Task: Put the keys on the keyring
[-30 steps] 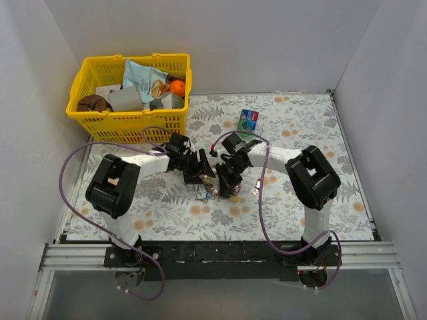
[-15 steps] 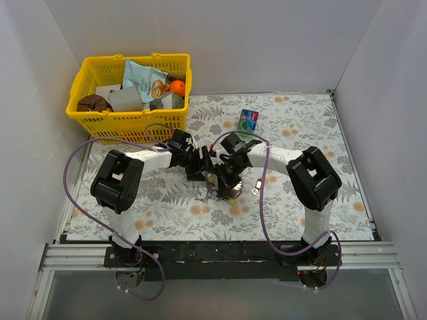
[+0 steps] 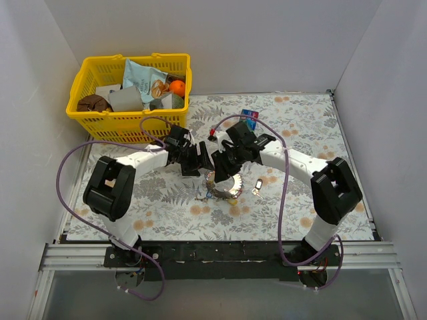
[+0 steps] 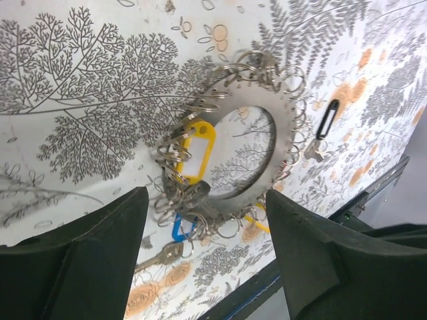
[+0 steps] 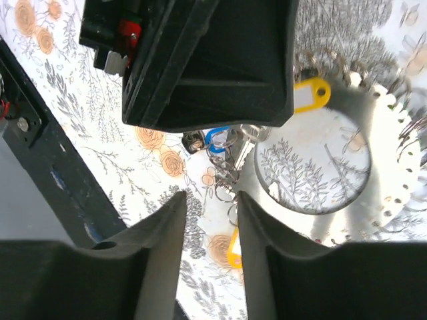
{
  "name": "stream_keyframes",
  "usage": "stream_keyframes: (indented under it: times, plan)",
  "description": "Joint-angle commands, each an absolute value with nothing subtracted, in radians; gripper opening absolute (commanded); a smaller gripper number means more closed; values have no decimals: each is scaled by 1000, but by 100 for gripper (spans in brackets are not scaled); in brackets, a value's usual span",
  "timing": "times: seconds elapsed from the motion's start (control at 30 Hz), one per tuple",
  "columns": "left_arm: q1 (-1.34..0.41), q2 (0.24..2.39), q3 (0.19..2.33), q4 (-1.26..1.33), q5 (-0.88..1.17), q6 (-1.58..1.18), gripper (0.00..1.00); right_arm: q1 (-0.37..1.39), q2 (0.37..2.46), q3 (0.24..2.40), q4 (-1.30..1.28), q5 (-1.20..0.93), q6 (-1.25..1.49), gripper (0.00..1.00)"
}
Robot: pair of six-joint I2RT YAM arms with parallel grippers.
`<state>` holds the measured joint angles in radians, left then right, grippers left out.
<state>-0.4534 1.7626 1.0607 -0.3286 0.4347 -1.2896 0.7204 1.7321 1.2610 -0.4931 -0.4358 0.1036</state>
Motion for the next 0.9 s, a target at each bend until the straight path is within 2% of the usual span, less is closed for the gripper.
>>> stream_keyframes:
  times: [0.0, 0.03, 0.13, 0.23, 0.43, 0.63, 0.87]
  plan:
    - [-449, 1609, 1069, -383, 387, -1292, 71, 726, 1655, 1227, -394, -452, 28, 50]
    - [-448, 1595, 1054, -383, 394, -1302, 71, 726, 1646, 1207, -379, -460, 25, 57]
    - [-448, 1543, 991, -399, 402, -1321, 71, 727, 1621, 1178, -334, -471, 3, 65]
    - [-448, 1497, 933, -400, 400, -1331, 70, 729, 1618, 1173, -322, -450, 3, 68]
    - [-448, 1408, 813, -403, 413, -1338, 59, 729, 1663, 1186, -324, -443, 14, 65]
    - [-449, 1368, 759, -402, 399, -1354, 59, 741, 1707, 1198, -328, -471, 9, 47]
    - [-448, 1370, 758, -393, 405, -1368, 59, 822, 1710, 1169, -319, -365, -95, 53]
